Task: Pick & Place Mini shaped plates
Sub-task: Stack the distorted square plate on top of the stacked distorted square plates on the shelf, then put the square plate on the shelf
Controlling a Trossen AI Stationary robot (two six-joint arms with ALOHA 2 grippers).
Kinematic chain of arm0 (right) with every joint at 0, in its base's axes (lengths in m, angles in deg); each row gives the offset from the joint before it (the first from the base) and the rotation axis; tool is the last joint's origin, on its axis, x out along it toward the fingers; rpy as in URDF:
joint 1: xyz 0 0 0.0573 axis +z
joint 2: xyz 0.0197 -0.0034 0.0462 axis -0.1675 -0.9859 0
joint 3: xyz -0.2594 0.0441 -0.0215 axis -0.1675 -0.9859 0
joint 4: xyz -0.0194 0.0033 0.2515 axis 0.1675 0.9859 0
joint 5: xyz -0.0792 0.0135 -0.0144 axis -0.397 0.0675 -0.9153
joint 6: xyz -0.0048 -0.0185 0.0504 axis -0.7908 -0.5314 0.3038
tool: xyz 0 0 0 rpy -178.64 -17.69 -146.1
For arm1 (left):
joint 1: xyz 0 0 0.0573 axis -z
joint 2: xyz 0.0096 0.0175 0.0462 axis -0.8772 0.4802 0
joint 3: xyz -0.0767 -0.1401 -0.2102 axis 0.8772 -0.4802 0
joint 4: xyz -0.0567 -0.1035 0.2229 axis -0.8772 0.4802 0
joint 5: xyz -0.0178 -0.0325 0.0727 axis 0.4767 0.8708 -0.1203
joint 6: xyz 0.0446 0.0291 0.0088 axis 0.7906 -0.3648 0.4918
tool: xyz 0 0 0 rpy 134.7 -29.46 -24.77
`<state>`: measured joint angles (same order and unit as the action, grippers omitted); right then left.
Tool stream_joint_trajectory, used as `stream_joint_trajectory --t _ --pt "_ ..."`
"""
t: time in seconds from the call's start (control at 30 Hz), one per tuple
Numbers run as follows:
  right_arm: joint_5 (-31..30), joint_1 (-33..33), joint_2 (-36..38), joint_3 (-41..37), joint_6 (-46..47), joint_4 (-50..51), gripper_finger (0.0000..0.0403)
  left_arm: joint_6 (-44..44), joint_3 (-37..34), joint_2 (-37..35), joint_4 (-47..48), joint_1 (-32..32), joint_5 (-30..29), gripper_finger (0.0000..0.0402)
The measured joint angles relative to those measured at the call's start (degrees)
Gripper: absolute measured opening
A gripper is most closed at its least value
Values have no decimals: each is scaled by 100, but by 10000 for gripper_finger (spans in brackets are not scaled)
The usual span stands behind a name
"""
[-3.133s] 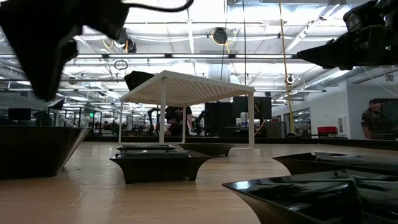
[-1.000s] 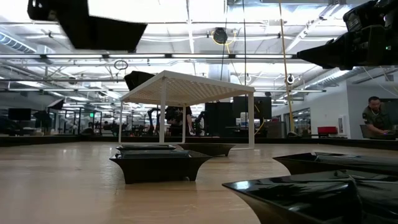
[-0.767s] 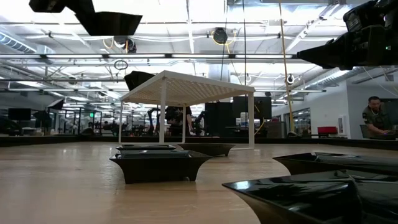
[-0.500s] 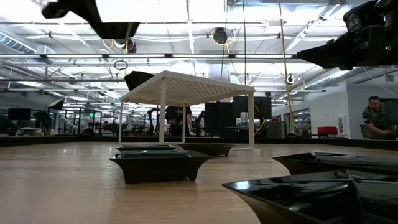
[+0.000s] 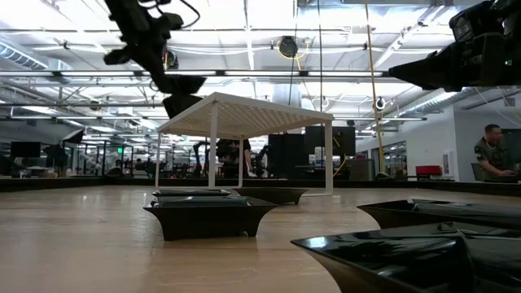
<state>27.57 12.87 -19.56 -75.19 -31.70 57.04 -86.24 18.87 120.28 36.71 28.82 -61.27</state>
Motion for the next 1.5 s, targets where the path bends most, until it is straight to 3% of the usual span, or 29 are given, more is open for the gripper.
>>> stream_joint_trajectory --t 0.33,0.7,1.07,1.3,1.5 --pt "0 -1 -1 0 1 -1 73 1071 0 454 -281 -278 605 2" --pt "0 0 -1 -2 2 0 73 1530 0 455 -376 -292 651 19" --pt "0 -2 -1 0 0 0 73 1548 76 453 -373 -206 651 92" --pt "0 0 0 0 2 0 73 1935 853 445 -113 -132 644 141" --pt "0 0 0 -2 0 0 73 1987 1182 442 -39 10 208 147"
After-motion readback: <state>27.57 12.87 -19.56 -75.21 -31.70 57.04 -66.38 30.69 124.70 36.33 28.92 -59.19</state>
